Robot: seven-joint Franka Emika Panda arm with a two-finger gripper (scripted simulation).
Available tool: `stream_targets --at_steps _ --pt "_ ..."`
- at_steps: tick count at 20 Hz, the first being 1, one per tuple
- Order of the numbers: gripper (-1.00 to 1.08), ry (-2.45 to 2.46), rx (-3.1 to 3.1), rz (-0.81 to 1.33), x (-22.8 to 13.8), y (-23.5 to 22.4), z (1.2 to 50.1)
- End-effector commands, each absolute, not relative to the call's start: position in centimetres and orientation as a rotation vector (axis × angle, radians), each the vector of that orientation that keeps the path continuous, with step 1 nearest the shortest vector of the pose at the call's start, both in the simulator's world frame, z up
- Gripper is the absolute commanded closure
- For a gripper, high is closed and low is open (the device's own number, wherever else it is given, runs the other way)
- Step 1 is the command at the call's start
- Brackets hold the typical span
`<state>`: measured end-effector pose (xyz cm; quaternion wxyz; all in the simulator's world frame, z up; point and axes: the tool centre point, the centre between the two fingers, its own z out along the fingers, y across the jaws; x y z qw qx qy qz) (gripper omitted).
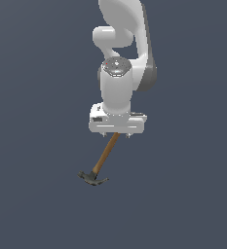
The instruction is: Pick up the object and move it to a goal position.
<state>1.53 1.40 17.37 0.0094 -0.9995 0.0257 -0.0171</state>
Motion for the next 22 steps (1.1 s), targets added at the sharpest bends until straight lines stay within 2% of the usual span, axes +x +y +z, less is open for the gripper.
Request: stream_targets --at_steps 1,22 --pt "-0.92 0.132 -3.119 -0.048 1.6 1.2 16.7" --pt "-0.92 0.864 -3.016 -0.003 2.8 -1.3 7.7"
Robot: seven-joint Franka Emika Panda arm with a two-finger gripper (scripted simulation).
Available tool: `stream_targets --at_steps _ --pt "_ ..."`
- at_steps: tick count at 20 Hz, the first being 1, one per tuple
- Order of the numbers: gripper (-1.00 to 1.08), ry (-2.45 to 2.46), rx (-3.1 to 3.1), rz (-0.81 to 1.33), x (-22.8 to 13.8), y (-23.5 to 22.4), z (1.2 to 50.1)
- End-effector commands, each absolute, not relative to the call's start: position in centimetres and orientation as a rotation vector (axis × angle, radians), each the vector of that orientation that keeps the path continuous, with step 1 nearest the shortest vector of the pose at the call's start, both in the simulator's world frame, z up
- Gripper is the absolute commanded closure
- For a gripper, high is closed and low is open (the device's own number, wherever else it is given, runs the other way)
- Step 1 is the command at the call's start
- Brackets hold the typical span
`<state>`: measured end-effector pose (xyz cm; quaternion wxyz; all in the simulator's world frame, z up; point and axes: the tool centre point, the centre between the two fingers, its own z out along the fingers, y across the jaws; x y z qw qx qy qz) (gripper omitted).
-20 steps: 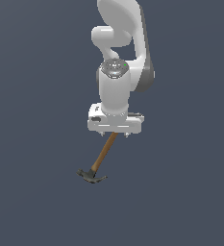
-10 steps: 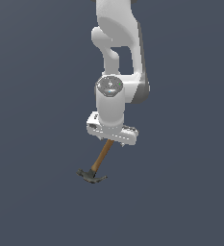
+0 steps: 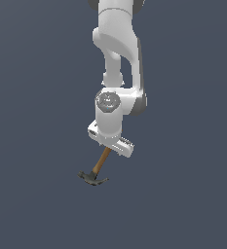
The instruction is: Pick up the object and move it to a goal position.
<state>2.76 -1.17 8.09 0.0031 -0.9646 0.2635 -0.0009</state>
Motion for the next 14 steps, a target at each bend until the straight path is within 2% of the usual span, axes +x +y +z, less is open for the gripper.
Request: stream_targets --at_steps 1,14 --pt "-0.92 0.882 -3.012 -0.002 2.8 -1.4 7.4" --pt "-0.92 0.934 -2.999 0.001 2.8 -1.6 5.9"
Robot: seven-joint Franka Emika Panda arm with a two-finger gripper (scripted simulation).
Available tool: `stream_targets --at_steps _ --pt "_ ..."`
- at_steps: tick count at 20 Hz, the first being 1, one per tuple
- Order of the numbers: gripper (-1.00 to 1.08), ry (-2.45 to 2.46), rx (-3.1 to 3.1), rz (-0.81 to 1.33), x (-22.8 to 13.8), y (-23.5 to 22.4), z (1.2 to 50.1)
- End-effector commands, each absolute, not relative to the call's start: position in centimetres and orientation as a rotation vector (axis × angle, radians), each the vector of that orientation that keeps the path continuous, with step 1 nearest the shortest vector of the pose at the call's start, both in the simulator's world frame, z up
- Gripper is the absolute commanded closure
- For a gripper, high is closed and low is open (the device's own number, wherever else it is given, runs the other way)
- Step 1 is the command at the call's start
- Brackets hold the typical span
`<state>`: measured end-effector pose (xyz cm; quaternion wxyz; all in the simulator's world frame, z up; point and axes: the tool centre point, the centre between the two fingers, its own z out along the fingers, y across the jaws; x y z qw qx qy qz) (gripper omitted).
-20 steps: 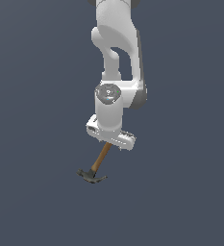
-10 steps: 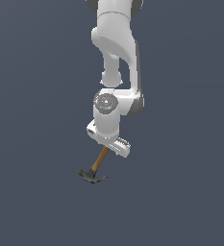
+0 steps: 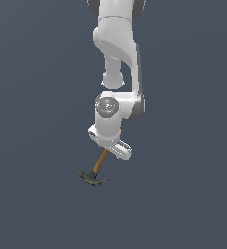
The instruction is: Pick up the object and move it to a goal position.
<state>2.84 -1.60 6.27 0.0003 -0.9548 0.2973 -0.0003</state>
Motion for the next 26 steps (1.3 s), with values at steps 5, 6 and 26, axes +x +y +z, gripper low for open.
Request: stream_targets --at_steps 5,6,26 --pt "-0.92 0.939 -2.998 0.000 2.7 -1.6 3.4" --pt "-0.92 0.939 -2.998 0.000 2.7 -1.6 2.9" --pt "1.08 0.953 -2.997 -0.002 2.8 -2.2 1.9"
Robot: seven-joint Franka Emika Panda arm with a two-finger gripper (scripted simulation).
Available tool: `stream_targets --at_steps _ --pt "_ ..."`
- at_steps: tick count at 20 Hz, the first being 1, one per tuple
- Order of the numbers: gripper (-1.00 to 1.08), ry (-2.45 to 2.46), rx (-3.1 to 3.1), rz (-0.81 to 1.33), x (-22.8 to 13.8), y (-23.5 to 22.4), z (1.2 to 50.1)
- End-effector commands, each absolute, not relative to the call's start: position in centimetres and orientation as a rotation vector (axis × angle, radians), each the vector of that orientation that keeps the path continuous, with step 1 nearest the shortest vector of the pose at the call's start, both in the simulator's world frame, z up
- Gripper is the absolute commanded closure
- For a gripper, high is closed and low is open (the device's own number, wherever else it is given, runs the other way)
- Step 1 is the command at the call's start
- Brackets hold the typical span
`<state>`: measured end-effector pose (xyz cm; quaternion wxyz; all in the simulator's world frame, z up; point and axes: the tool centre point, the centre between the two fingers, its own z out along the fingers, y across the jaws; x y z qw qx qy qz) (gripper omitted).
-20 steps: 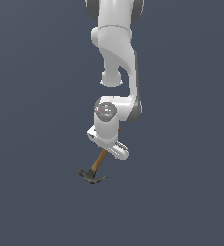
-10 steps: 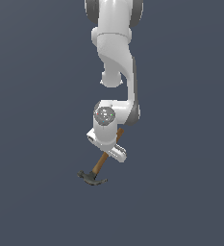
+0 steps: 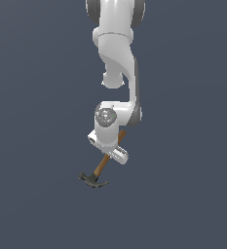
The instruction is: Pick up the object and move it to a goal position.
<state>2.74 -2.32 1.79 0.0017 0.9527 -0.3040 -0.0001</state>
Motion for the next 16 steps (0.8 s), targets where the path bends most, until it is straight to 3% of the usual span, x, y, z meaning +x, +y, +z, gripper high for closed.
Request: stream_targets --at_steps 1,8,16 --pt "1.08 -0.951 2.991 0.002 2.8 -2.2 2.0" --pt "1.08 -0.950 2.992 0.001 3.0 -2.4 5.0" --pt "1.08 -0.949 2.993 0.001 3.3 -2.8 12.3"
